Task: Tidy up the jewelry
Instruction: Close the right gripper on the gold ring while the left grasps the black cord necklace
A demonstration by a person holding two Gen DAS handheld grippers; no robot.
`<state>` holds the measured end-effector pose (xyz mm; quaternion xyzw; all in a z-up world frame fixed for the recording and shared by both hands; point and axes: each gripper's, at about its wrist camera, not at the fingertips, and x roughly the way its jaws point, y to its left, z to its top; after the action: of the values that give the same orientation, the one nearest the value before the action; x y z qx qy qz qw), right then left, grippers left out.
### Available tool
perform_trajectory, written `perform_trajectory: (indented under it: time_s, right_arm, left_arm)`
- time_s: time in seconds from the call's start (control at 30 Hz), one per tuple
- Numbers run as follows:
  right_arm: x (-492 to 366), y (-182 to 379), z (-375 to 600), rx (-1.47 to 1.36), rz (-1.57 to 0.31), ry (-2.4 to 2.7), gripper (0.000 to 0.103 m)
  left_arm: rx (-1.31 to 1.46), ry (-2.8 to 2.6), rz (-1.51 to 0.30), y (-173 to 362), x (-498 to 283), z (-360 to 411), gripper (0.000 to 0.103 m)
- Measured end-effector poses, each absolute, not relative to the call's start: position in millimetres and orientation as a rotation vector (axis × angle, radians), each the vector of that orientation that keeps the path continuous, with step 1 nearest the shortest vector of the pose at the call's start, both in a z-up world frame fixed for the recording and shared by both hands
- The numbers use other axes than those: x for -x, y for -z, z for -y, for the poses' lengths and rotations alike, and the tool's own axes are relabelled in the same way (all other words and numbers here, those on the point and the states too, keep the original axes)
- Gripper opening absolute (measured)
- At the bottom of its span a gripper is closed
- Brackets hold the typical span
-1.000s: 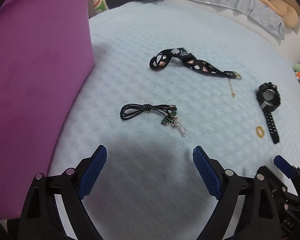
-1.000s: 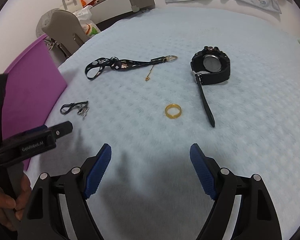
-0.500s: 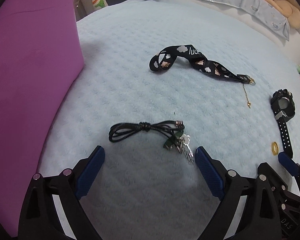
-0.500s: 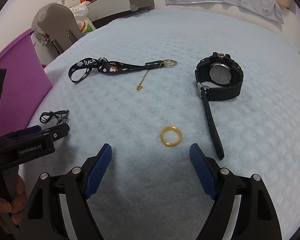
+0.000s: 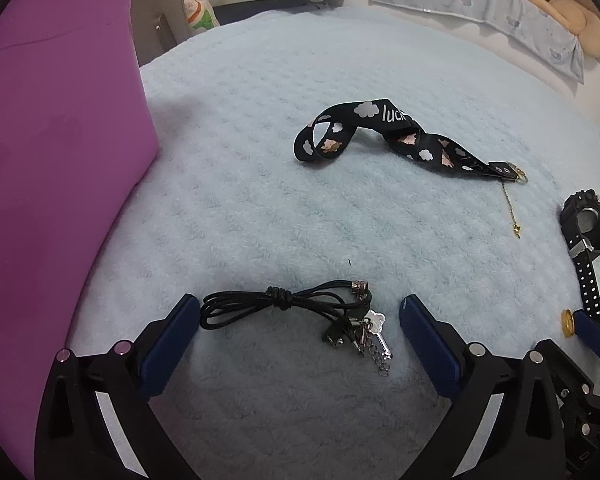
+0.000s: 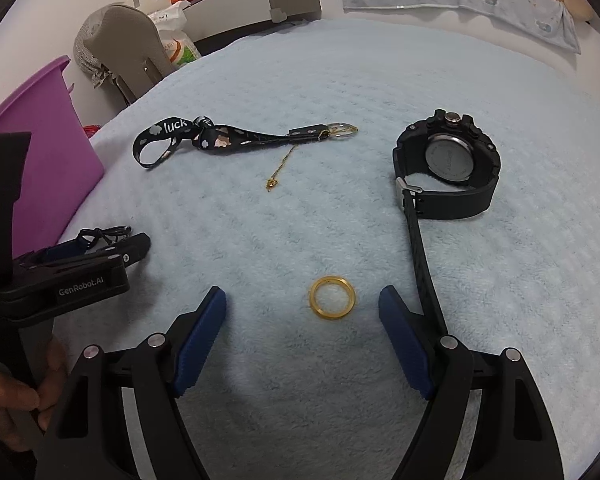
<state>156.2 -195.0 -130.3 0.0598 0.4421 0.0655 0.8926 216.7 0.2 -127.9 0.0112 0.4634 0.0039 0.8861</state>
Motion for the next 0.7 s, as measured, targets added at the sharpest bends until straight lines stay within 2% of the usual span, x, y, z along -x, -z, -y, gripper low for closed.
perform_trajectory:
  time_s: [0.2,0.3,0.4,0.47,0.5,0.53,0.57,0.67,0.7]
  right_arm:
    - [-158,130,182,-0.035,-0.928,-0.086,0.072]
    - [-158,129,181,-0.021,-0.935,-0.077,0.067]
    - [-160,128,176,-0.011,-0.937,-0.074,0.054]
    - [-160,127,174,0.000,-0.931,-0.067,0.037]
    - [-160,126,174,0.000,-0.927,-0.067,0.030]
    - [-160,126,174,-0.008,-0.927,-0.081,0.026]
    - [-159,126,172,-0.002,-0.924,-0.079,0.022]
    - [-156,124,168,0.014,-0.916,-0.075,0.021]
    - [-155,123,169,0.001,-0.914,-0.078,0.021]
  left_arm:
    - [-0.026,-0.015,-0.963,128,-218,0,0.097]
    - [-0.019,-0.010,-0.964,125,-211,1,0.094]
    - [-0.014,0.013,-0.958,122,-205,1,0.081]
    - [-0.018,0.028,-0.949,120,-200,0,0.069]
    - [-0.022,0.034,-0.946,119,-198,0,0.062]
    - [-0.024,0.045,-0.943,118,-196,0,0.051]
    - [-0.025,0.056,-0.941,118,-194,0,0.035]
    - [-0.053,0.080,-0.941,115,-188,5,0.015]
    - [-0.059,0.080,-0.943,114,-186,5,0.015]
